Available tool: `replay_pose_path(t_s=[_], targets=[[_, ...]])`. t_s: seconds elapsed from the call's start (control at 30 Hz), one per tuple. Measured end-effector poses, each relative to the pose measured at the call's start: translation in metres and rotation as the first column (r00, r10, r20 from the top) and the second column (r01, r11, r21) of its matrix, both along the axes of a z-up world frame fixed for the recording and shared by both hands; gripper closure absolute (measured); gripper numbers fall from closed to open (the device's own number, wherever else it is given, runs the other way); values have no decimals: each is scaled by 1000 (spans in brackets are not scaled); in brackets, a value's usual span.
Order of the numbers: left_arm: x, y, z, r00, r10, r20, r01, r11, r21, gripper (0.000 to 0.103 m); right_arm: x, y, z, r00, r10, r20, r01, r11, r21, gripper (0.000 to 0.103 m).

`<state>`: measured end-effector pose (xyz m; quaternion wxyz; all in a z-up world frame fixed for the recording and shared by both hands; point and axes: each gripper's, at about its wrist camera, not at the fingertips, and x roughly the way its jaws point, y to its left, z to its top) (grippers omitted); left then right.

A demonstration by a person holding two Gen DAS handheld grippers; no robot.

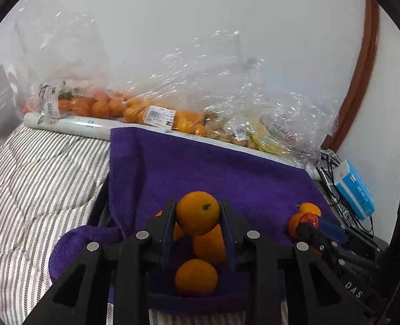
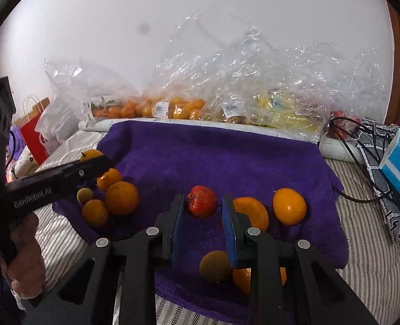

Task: Organize fruits
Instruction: 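Lower both fruits onto the purple towel and open both tools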

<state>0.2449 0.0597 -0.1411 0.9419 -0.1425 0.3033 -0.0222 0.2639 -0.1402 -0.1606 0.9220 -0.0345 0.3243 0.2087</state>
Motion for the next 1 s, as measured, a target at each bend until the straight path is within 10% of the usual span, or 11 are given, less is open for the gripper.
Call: replay_pose_path(t_s=[1.0], targets=[[11, -3, -11, 998, -17, -60, 17, 1000, 12, 72, 2, 6, -8, 1000, -29, 0, 29, 998, -63, 72]])
